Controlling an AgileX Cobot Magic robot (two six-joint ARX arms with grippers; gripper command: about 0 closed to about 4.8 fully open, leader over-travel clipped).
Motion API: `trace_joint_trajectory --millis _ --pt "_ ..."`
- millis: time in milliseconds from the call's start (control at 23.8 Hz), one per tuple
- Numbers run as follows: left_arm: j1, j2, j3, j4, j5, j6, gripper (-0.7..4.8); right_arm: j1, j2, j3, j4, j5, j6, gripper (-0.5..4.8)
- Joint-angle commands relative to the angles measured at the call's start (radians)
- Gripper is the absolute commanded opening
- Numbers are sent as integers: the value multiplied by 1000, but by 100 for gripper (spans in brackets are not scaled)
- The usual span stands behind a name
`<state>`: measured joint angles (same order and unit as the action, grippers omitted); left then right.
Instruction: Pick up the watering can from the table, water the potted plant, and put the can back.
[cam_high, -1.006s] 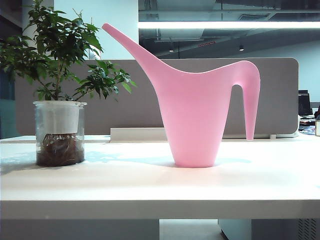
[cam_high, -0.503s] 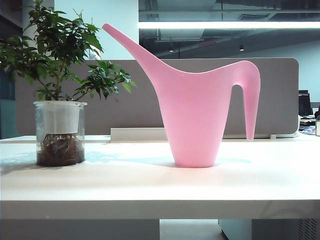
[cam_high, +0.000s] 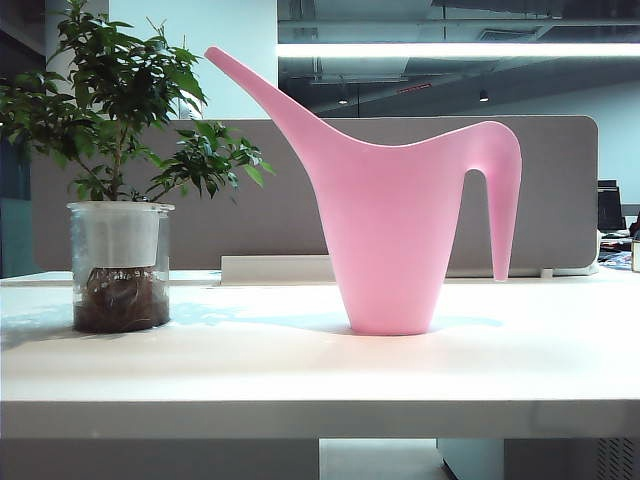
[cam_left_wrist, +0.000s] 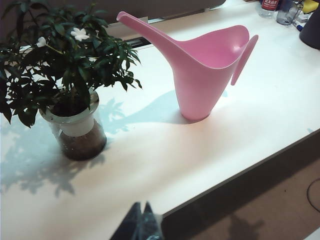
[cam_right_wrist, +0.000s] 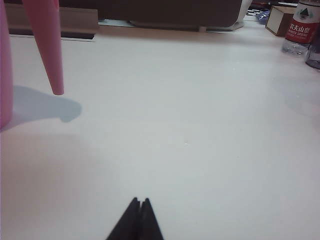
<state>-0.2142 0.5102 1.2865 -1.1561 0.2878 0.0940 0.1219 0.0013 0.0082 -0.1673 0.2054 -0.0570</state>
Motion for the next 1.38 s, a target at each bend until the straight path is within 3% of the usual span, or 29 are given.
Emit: trace_joint_trajectory --millis 42,126,210,294,377,503,629,713,839,1006,1216,1384 --pt "0 -1 -23 21 5 35 -5 0 -1 -6 10 -1 1 -5" --pt "2 -1 -68 75 -4 119 -5 0 -1 -6 10 -1 1 -5" --pt "3 -2 -146 192 4 117 -5 0 -1 -6 10 -1 1 -5" --pt "14 -12 -335 473 116 116 -5 0 -1 -6 10 0 1 -5" --pt "54 -39 -533 741 138 115 -5 0 -1 -6 11 -1 1 -5" --pt "93 -78 -709 940 136 112 -5 0 -1 -6 9 -1 1 -5" --pt "119 -142 -870 1090 111 47 -5 0 -1 -6 9 -1 1 -5" --pt "137 -236 -1003 1169 -2 -64 -5 0 -1 -6 9 -1 1 -5" --pt "145 -344 -1089 1149 -71 -138 -5 0 -1 -6 7 -1 1 -5" --pt "148 -503 -1158 1024 -145 -125 -5 0 -1 -6 7 2 1 -5" --pt "157 -503 -1165 932 -296 -126 -5 1 1 -6 3 0 1 -5" --pt "157 -503 -1204 928 -333 -128 -5 2 -1 -6 6 -1 1 -5"
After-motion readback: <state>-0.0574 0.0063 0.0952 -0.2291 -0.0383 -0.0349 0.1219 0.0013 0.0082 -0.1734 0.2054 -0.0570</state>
